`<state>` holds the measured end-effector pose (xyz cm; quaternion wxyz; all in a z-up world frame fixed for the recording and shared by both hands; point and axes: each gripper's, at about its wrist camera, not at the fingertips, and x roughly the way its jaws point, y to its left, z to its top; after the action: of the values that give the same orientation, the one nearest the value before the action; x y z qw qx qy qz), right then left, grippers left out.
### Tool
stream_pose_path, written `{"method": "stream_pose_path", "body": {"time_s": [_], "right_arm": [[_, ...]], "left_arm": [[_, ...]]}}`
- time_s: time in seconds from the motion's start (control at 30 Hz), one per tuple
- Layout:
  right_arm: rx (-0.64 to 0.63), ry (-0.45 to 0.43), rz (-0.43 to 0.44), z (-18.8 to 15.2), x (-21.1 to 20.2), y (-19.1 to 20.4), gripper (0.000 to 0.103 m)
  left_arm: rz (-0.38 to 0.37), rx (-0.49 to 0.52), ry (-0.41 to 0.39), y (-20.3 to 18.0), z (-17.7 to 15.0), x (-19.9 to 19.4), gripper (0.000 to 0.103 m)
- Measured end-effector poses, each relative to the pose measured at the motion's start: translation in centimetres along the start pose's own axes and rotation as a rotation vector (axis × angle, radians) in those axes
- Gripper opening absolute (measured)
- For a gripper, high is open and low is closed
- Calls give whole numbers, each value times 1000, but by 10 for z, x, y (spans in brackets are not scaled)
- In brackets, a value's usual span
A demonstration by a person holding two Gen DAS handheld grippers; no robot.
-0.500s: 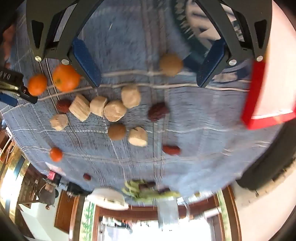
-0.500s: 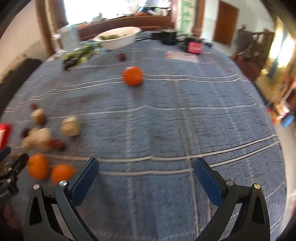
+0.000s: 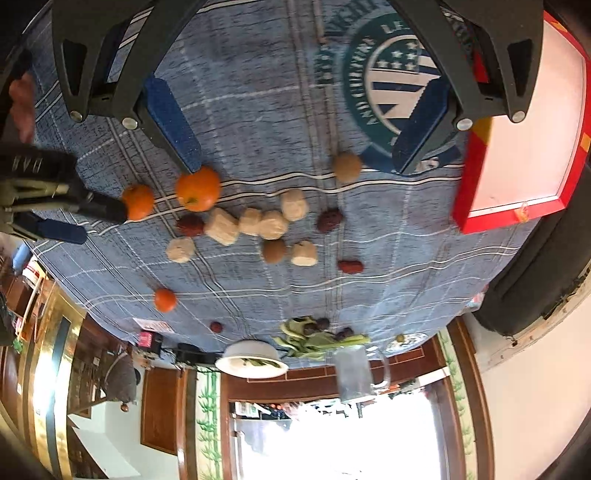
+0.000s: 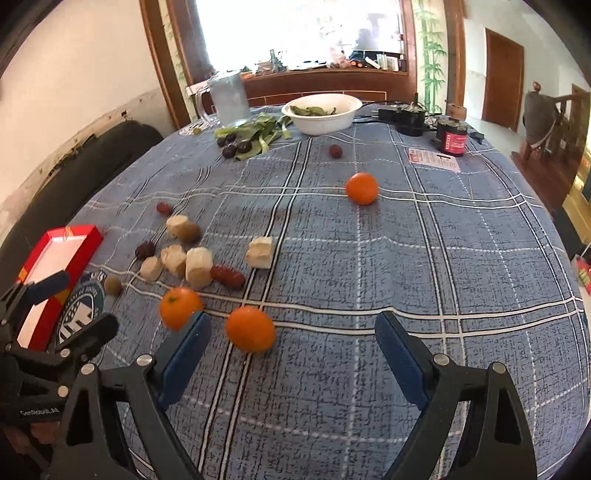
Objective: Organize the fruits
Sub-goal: 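Move the left tool toward a mandarin while the right tool approaches another mandarin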
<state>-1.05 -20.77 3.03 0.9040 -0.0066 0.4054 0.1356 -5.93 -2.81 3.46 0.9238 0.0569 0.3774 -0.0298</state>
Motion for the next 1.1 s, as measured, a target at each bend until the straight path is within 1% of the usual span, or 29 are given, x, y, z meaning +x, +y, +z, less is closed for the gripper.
{"method": "stream_pose_path", "body": {"time_s": [0.07,0.13,0.23,0.3,0.33,0.43,0.5,0.83,0.93,1.03,1.07,1.1], "right_arm": [[-22,-16,-6,-2,-1,0,90],[-5,-14,-2,-3,-3,-3,90],[2,-9,7,-3,-3,-4,90],[-2,-13,3,-3,-3,-3,90],[-2,-13,6,-3,-3,-2,89],[-2,-5,8,-3,-2,-2,86],[-1,4,10,-3,0,-2,81],[-23,10,21,-5,2,3,78],[-29,27,35,-6,7,5,71],[-35,43,35,-7,11,8,65],[-38,50,43,-7,14,10,61],[-38,56,51,-7,15,10,60]], "left_arm": [[2,14,11,-7,0,0,103],[21,38,33,-9,0,2,103],[41,40,44,-11,0,4,103],[38,31,60,-9,0,8,103],[31,19,58,-8,0,9,103],[48,25,64,-8,2,12,103],[46,25,66,-9,2,14,103],[29,16,67,-8,3,17,103],[19,14,67,-7,3,20,103],[-9,16,69,-7,3,23,103],[-18,19,73,-7,4,24,103],[-28,21,77,-8,5,27,100]]}}
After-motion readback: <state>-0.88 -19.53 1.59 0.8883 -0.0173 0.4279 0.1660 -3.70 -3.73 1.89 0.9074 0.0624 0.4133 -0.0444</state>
